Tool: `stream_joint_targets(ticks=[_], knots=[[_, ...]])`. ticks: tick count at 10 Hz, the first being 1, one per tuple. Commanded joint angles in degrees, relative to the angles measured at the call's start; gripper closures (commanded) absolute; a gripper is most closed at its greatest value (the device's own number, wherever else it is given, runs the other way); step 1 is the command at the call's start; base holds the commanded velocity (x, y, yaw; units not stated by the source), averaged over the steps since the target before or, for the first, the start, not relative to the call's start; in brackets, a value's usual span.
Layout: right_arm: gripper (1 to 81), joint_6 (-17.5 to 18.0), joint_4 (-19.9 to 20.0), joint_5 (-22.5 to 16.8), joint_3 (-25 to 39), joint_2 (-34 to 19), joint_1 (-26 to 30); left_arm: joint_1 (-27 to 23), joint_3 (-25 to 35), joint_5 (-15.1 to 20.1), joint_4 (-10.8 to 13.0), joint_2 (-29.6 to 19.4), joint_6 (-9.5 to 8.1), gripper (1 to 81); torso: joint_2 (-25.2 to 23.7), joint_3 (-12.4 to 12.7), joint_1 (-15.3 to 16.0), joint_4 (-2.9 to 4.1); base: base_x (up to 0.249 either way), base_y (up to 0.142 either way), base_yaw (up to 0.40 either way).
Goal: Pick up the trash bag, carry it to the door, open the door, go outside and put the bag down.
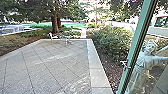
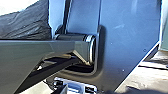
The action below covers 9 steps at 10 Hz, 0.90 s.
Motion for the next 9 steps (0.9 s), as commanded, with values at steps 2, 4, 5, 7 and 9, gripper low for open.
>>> stream_joint_targets(ticks=[2,4,5,7,9], knots=[[1.0,-0.25,-0.03,-3.86,0.56,0.78,1.83,-2.24,0.27,3.71,0.11,0.21,0.37,81.1,0.0,0.0,0.0,0.0,0.112,0.0,0.0],[1.0,-0.25,-0.11,-3.95,0.56,0.78,1.83,-2.24,0.27,3.71,0.11,0.21,0.37,81.1,0.0,0.0,0.0,0.0,0.112,0.0,0.0],[1.0,-0.25,-0.03,-3.95,0.56,0.78,1.83,-2.24,0.27,3.71,0.03,0.21,0.37,81.1,0.0,0.0,0.02,0.0,0.112,0.0,0.0],[1.0,-0.25,-0.12,-3.95,0.56,0.78,1.83,-2.24,0.27,3.71,0.11,0.21,0.37,81.1,-0.02,0.02,0.0,0.0,0.112,0.0,0.0],[1.0,-0.25,-0.12,-3.95,0.47,0.78,1.83,-2.24,0.27,3.71,0.11,0.21,0.37,81.1,0.02,-0.02,0.02,0.0,0.112,0.0,0.0]])
